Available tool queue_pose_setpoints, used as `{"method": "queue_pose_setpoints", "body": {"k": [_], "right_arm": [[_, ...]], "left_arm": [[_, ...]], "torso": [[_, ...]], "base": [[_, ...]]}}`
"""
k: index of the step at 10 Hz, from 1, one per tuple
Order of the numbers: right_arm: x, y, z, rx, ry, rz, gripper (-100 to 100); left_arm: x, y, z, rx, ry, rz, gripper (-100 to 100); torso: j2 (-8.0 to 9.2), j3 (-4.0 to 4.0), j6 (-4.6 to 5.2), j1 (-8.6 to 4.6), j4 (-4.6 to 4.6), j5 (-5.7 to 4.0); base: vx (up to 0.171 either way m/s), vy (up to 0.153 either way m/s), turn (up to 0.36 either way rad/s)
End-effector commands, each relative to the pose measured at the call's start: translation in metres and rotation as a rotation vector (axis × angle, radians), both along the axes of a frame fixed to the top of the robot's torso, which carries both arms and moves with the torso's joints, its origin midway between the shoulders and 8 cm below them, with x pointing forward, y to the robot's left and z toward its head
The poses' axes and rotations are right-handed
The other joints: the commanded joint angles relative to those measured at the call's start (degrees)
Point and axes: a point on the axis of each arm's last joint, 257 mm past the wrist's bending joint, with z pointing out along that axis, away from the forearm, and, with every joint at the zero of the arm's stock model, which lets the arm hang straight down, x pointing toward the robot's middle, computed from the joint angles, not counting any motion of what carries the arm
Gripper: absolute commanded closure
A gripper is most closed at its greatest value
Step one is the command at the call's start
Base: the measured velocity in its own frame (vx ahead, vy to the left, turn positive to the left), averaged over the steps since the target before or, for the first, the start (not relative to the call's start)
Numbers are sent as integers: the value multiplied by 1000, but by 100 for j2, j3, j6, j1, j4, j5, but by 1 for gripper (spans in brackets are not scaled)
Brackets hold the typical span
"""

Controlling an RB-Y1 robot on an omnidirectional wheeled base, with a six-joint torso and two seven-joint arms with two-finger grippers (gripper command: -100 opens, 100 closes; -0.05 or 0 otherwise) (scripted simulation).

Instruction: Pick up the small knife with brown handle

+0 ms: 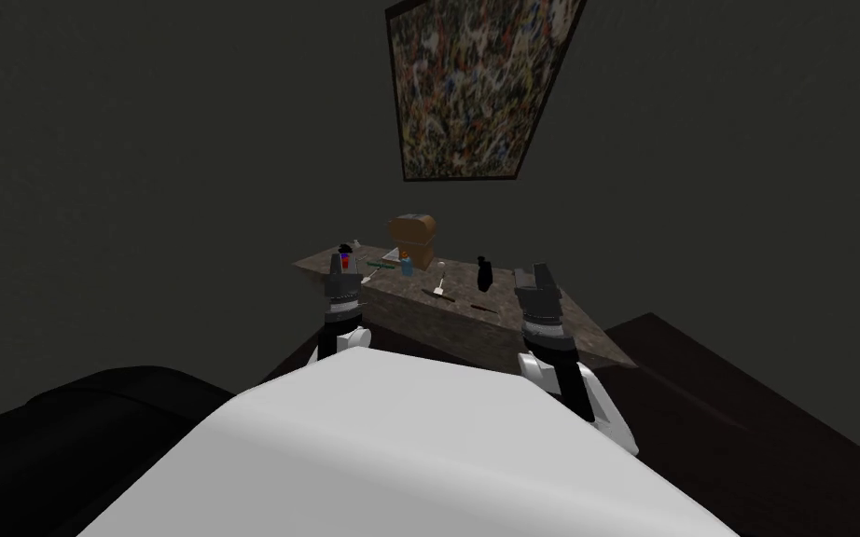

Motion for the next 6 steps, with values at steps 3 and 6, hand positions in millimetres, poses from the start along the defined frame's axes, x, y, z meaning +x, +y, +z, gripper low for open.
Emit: {"method": "queue_pose_setpoints", "body": {"k": [3,6], "right_arm": [[9,13,-7,-112,-1,33,-100],[17,23,-15,-211,-2,57,-100]], "left_arm": [[0,0,0,0,0,0,0],[0,0,0,0,0,0,0]], "torso": [[-2,-1,-1,3,-1,1],[-2,-1,0,4,-1,1]], "base": [[-8,29,186],[-6,30,174]]}}
